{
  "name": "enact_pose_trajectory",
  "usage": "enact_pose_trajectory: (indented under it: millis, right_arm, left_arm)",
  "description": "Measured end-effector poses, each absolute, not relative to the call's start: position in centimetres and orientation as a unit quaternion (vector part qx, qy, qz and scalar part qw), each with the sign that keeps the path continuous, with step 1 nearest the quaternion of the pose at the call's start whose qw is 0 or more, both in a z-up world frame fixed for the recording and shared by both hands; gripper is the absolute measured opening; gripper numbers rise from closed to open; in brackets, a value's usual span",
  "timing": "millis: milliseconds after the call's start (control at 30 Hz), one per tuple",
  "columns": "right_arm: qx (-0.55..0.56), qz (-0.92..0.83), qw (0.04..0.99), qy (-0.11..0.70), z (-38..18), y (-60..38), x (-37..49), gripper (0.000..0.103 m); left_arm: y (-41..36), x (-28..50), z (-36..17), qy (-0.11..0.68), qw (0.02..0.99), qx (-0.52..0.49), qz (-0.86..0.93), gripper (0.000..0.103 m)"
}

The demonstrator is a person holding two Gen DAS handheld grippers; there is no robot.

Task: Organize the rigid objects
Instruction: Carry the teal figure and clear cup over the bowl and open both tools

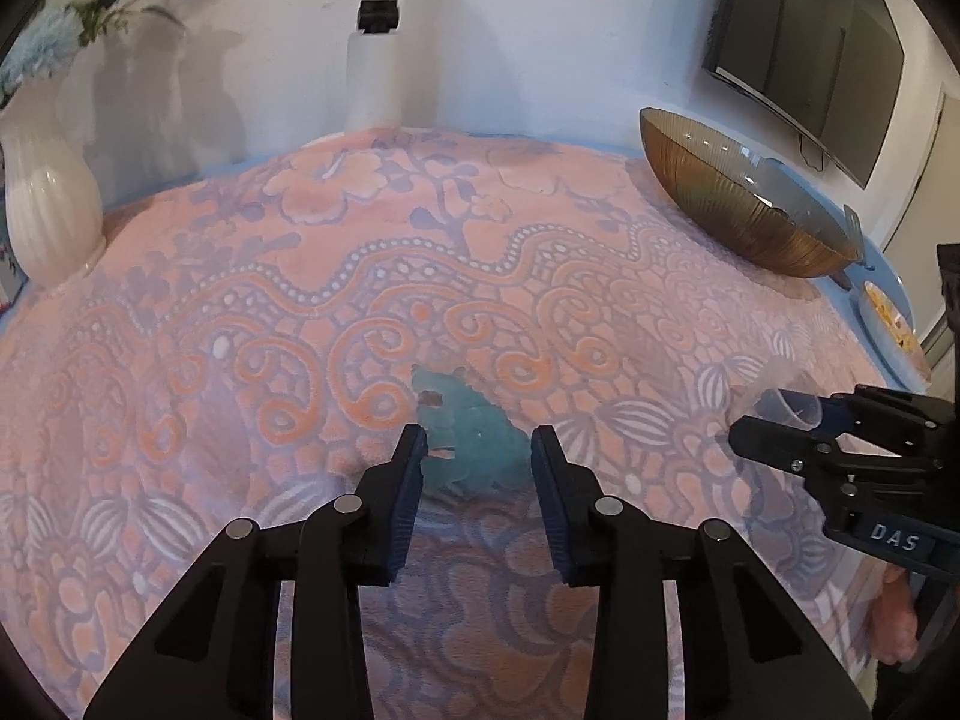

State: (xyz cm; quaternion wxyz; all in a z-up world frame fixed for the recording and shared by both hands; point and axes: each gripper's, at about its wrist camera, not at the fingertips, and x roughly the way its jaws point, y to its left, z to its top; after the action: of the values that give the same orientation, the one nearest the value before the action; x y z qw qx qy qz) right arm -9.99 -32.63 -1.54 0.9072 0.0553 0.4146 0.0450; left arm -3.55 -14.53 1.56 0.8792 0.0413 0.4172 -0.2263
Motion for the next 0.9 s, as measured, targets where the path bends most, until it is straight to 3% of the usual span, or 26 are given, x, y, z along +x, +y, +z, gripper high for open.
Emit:
enact_pose_trajectory:
  millis: [300, 600, 900]
  right_arm:
    - [0.074, -0.004, 0.932, 0.355, 4.1, -39.6, -13.5, 0.035]
    - [0.13, -0.122, 0.942, 0.284, 12.6, -53.8, -12.6, 0.035]
    - [0.208, -0.123, 0.915, 0.322, 10.8, -58.7, -7.0, 0.035]
  left_arm:
    - [-17.3, -3.5, 7.4, 0.356, 0.895, 0.051, -0.263, 0.033]
    - [-28.5, 1.2, 16.6, 0.279, 0.892, 0.057, -0.352, 0.033]
    - [-36.9, 4.6, 12.4, 0.335, 0.864, 0.046, -0.374, 0.033]
